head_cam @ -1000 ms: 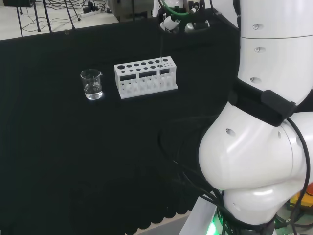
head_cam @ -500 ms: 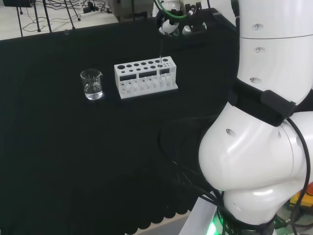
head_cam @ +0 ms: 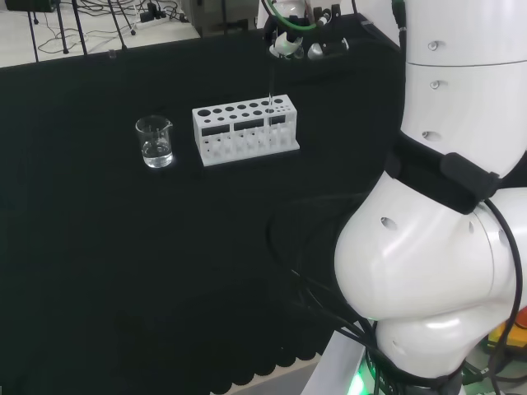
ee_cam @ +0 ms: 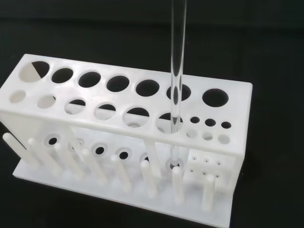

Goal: Take the glass rod from the white test tube rack.

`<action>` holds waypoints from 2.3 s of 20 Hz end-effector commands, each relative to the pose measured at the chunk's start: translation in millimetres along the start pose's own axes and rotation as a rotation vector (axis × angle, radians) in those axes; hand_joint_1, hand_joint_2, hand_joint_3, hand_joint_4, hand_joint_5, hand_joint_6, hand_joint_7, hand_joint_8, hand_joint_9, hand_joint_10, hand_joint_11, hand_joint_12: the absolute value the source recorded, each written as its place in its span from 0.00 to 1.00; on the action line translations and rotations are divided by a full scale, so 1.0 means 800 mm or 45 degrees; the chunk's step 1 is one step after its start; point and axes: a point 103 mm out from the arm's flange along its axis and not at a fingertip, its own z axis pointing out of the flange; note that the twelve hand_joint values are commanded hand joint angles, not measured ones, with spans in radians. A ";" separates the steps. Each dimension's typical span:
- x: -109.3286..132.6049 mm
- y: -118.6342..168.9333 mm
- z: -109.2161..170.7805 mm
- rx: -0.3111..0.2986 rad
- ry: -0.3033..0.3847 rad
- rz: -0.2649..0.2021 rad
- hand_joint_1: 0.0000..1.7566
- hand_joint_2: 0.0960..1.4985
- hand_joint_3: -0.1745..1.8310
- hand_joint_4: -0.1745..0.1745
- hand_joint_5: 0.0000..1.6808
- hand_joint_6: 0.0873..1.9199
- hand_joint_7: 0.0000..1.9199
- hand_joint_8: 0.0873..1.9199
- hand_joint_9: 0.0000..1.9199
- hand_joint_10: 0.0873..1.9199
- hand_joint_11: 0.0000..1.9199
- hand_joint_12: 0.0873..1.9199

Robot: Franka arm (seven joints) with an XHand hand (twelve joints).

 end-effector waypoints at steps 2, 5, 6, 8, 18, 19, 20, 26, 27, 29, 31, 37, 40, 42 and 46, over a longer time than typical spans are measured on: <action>0.008 0.003 0.002 -0.012 -0.011 -0.019 0.55 0.74 0.00 0.00 0.48 0.40 0.75 0.44 0.79 0.43 0.63 0.54; 0.008 0.003 0.001 -0.040 -0.031 0.001 0.60 0.74 0.01 0.00 0.54 0.42 0.77 0.43 0.81 0.41 0.69 0.50; 0.008 0.003 0.000 -0.069 -0.034 0.015 0.63 0.74 0.02 0.00 0.59 0.42 0.78 0.43 0.82 0.40 0.76 0.44; 0.009 0.004 -0.002 -0.104 -0.046 0.026 0.67 0.73 0.01 0.00 0.65 0.39 0.79 0.44 0.84 0.38 0.85 0.31; 0.010 -0.009 -0.032 -0.323 -0.002 -0.009 0.73 0.70 0.03 0.00 0.70 0.20 0.66 0.46 0.81 0.40 0.89 0.15; 0.010 -0.011 -0.038 -0.324 -0.002 -0.008 0.74 0.70 0.03 0.00 0.69 0.21 0.64 0.47 0.81 0.39 0.90 0.14; 0.010 -0.013 -0.045 -0.324 -0.002 -0.001 0.74 0.70 0.04 0.00 0.67 0.22 0.63 0.48 0.81 0.39 0.90 0.14; 0.016 -0.031 -0.082 -0.289 -0.024 0.013 0.74 0.70 0.07 0.00 0.65 0.24 0.61 0.50 0.83 0.37 0.90 0.14; 0.017 -0.035 -0.088 -0.282 -0.029 0.014 0.74 0.70 0.07 0.00 0.65 0.24 0.61 0.50 0.83 0.37 0.90 0.13; 0.020 -0.042 -0.101 -0.279 -0.038 0.018 0.74 0.69 0.07 0.00 0.64 0.25 0.61 0.50 0.83 0.36 0.90 0.13; 0.023 -0.049 -0.113 -0.285 -0.050 0.022 0.74 0.69 0.08 0.00 0.64 0.26 0.60 0.51 0.83 0.36 0.91 0.13; 0.033 -0.060 -0.143 -0.321 -0.073 0.022 0.74 0.69 0.08 0.00 0.63 0.27 0.60 0.52 0.84 0.36 0.91 0.13; 0.037 -0.062 -0.153 -0.335 -0.084 0.017 0.74 0.69 0.08 0.00 0.63 0.27 0.60 0.52 0.84 0.36 0.91 0.14; 0.040 -0.062 -0.151 -0.355 -0.081 0.016 0.74 0.69 0.08 0.00 0.63 0.27 0.60 0.52 0.84 0.36 0.91 0.14; 0.041 -0.063 -0.158 -0.361 -0.085 0.007 0.74 0.69 0.08 0.00 0.63 0.27 0.60 0.52 0.84 0.36 0.91 0.14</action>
